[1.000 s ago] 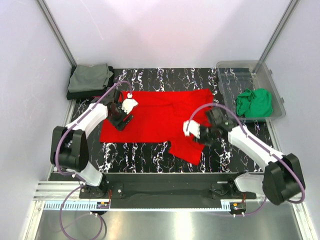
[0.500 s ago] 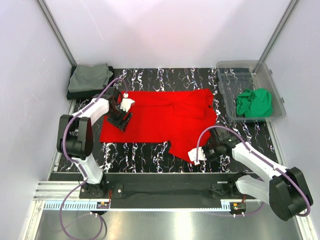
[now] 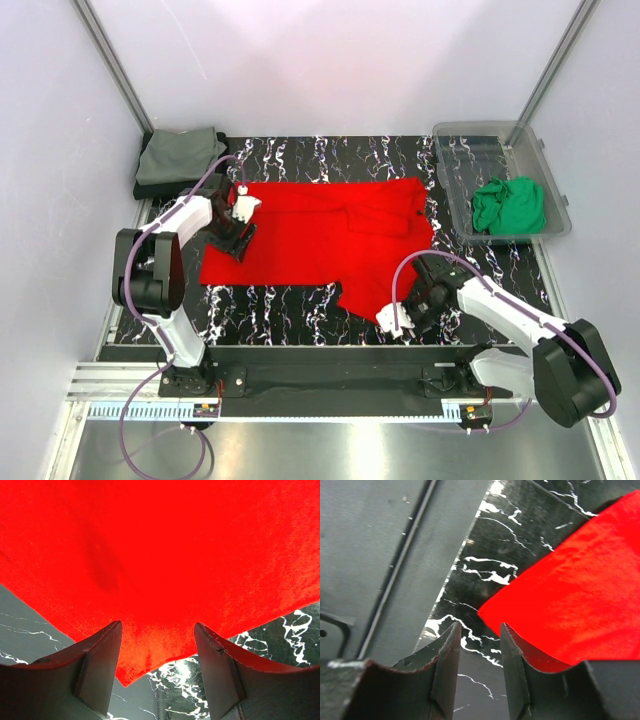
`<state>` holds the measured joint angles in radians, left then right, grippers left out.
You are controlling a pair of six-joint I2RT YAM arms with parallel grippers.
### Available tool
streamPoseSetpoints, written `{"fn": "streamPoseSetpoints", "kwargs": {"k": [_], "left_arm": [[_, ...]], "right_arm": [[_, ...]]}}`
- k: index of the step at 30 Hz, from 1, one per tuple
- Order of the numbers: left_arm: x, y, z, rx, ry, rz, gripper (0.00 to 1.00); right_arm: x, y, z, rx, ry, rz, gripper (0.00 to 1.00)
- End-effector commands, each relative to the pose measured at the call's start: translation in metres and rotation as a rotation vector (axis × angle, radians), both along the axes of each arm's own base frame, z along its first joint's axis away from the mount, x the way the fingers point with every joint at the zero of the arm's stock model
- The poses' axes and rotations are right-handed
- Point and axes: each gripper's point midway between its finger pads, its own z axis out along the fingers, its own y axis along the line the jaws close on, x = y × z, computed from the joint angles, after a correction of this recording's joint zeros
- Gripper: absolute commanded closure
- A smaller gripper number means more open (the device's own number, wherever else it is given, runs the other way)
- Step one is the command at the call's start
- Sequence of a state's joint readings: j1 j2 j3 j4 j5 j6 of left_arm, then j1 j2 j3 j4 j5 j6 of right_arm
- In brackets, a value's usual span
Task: Fold and stack the t-shirts
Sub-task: Fold the tshirt
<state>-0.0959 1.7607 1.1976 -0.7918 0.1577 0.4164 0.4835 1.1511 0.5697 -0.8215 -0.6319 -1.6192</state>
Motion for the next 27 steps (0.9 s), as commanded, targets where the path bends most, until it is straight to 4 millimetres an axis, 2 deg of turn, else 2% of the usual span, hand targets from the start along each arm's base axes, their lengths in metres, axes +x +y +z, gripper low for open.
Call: {"fn": "streamPoseSetpoints", "kwargs": {"k": [1,11,17,21,22,23,25,27], "left_arm": [[0.015,0.002,0.006,-0.002,-0.035,0.022,0.36],[0.016,0.018,0.005,0.022,-0.041,0.043,0.37],[0.015,0.023,0.004,0.038,-0.041,0.043,0.37],[0.015,0.031,0.003,0.073,-0.047,0.020,0.37],[0.012,0.033,0.002,0.084,-0.049,-0.008,0.37],[0.011,0.037,0.003,0.101,-0.051,-0.023,0.37],[0.005,0.046,0.003,0.117,-0.055,-0.072,0.37],[0.000,0.050,0.004,0.109,-0.054,-0.101,0.36]], "right_arm": [[-0.006,0.008,0.008,0.034,0.023,0.045,0.55],[-0.004,0.017,-0.003,0.039,0.042,0.058,0.52],[-0.001,0.019,-0.008,0.024,0.047,0.050,0.59],[0.006,0.018,-0.013,-0.004,0.032,0.023,0.68],[0.007,0.018,-0.013,-0.011,0.032,0.017,0.81],[0.011,0.019,-0.011,-0.015,0.027,0.011,0.89],[0.014,0.015,-0.010,-0.041,0.019,-0.014,0.97],[0.021,0.012,-0.006,-0.057,-0.023,-0.035,0.99]]}}
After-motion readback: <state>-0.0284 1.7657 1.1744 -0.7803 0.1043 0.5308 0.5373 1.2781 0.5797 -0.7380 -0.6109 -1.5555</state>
